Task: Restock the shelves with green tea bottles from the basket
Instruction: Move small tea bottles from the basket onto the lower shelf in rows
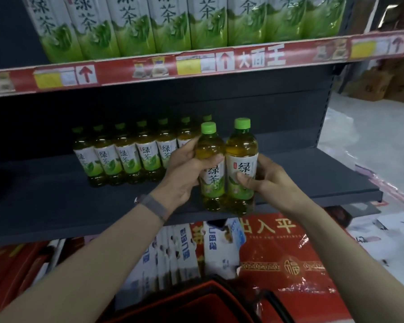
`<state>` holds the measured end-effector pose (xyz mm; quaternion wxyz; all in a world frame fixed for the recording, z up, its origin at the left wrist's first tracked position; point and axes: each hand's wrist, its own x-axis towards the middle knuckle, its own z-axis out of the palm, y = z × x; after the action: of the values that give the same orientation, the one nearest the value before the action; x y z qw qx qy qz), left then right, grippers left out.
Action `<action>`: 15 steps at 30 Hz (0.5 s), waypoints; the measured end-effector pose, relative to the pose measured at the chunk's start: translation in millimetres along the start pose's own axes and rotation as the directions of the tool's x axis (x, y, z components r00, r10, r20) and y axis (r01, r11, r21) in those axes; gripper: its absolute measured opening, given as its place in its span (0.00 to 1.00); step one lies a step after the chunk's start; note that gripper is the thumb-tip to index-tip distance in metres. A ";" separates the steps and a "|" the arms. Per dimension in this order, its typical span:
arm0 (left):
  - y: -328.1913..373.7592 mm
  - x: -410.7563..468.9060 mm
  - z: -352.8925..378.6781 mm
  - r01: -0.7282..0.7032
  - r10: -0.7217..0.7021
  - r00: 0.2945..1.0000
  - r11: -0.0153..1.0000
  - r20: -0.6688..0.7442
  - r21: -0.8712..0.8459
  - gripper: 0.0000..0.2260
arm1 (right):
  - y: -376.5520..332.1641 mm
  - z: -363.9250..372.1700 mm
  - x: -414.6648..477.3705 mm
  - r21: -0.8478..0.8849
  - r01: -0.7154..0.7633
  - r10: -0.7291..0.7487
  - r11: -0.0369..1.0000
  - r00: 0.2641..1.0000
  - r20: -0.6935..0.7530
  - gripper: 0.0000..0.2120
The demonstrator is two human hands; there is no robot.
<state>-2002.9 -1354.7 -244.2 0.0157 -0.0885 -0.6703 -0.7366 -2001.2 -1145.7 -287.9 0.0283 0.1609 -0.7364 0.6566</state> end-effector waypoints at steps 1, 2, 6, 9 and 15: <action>-1.8 6.5 3.0 -0.003 0.003 1.000 1.000 0.002 0.002 0.20 | 3.6 -5.1 6.3 -0.015 0.005 -0.005 1.000 1.000 -0.012 0.18; -4.8 12.6 5.8 -0.007 0.007 1.000 1.000 0.005 0.009 0.20 | 7.9 -8.9 11.8 -0.028 0.007 -0.008 1.000 1.000 -0.029 0.18; -20.9 32.1 12.5 -0.012 0.012 1.000 1.000 0.017 -0.002 0.19 | 32.4 -16.6 28.7 -0.048 0.003 -0.008 0.999 0.994 -0.109 0.17; -32.4 43.3 14.4 -0.028 0.028 1.000 1.000 0.006 -0.003 0.19 | 47.8 -17.9 36.7 -0.060 0.049 -0.056 0.997 0.990 -0.133 0.17; -45.7 60.6 13.3 -0.028 0.028 1.000 0.999 0.006 -0.015 0.24 | 61.9 -21.9 51.1 -0.019 0.033 -0.035 0.999 0.988 -0.149 0.19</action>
<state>-2067.6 -1331.2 -278.9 0.0233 -0.1005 -0.6637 -0.7409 -2070.2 -1129.2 -331.3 0.0957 0.1238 -0.7346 0.6602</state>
